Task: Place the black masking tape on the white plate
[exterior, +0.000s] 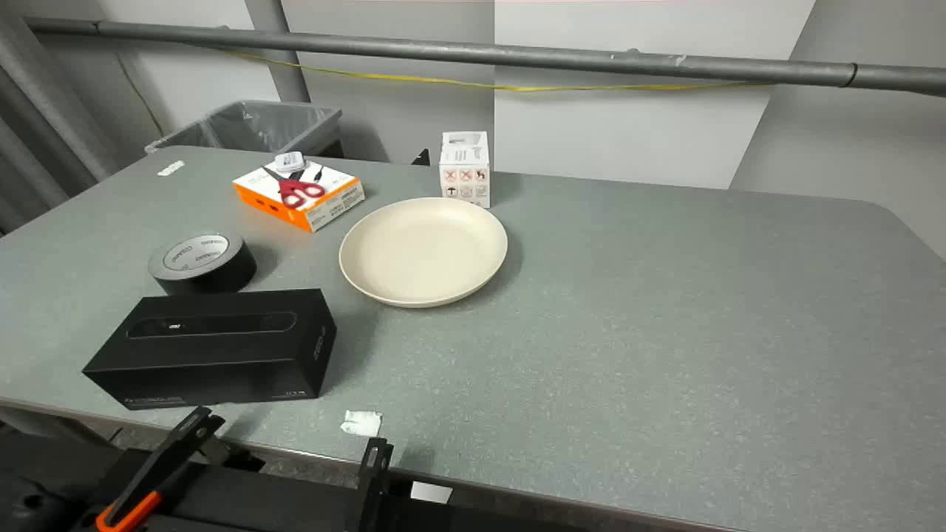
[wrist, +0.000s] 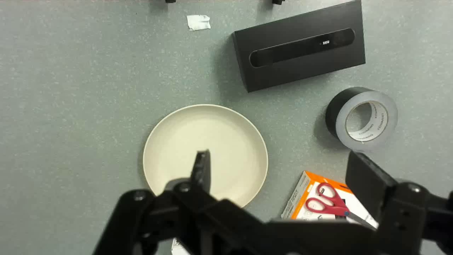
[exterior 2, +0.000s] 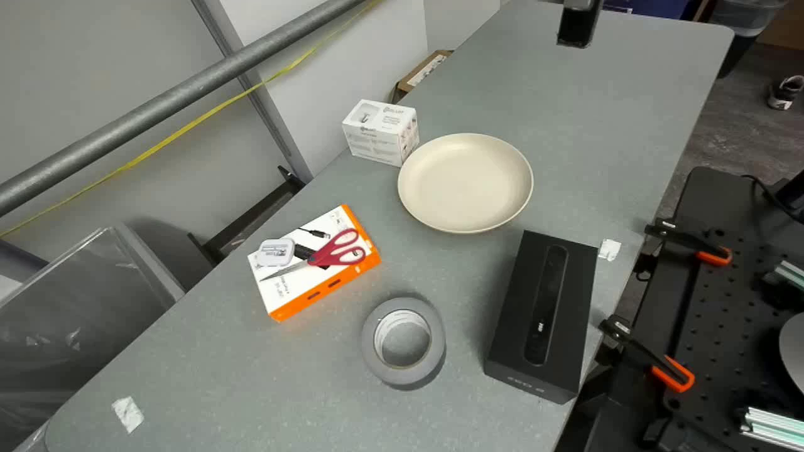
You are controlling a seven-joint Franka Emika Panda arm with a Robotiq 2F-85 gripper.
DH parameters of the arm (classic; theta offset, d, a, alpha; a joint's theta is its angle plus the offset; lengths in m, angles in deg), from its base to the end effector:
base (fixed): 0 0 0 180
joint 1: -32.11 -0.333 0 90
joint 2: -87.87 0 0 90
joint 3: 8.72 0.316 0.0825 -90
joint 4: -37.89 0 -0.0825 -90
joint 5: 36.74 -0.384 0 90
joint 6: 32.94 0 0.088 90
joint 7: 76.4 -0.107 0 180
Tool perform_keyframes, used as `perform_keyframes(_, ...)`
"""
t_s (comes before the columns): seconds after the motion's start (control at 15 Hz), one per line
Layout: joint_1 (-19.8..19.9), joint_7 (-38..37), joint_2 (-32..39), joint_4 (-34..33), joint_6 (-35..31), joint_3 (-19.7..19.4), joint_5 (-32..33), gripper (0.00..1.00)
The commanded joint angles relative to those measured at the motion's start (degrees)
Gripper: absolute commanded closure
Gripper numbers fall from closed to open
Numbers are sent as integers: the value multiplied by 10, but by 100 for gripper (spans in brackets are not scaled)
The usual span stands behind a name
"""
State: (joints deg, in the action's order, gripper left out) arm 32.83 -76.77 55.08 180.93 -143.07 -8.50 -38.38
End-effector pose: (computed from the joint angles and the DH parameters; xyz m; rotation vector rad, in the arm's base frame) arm 0.3748 -0.0012 0.4807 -3.1165 0.0400 0.0032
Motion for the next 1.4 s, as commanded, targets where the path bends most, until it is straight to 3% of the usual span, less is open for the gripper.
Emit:
perform_keyframes(0.0,-2,-1,0,-1,1,-2,1,0)
perform_keyframes(0.67,-1,-13,-12,0,-20,-3,-10,0)
perform_keyframes(1.07,-24,-64,137,1,-186,56,-9,0)
perform_keyframes(1.33,-44,-84,225,-14,-211,87,5,0)
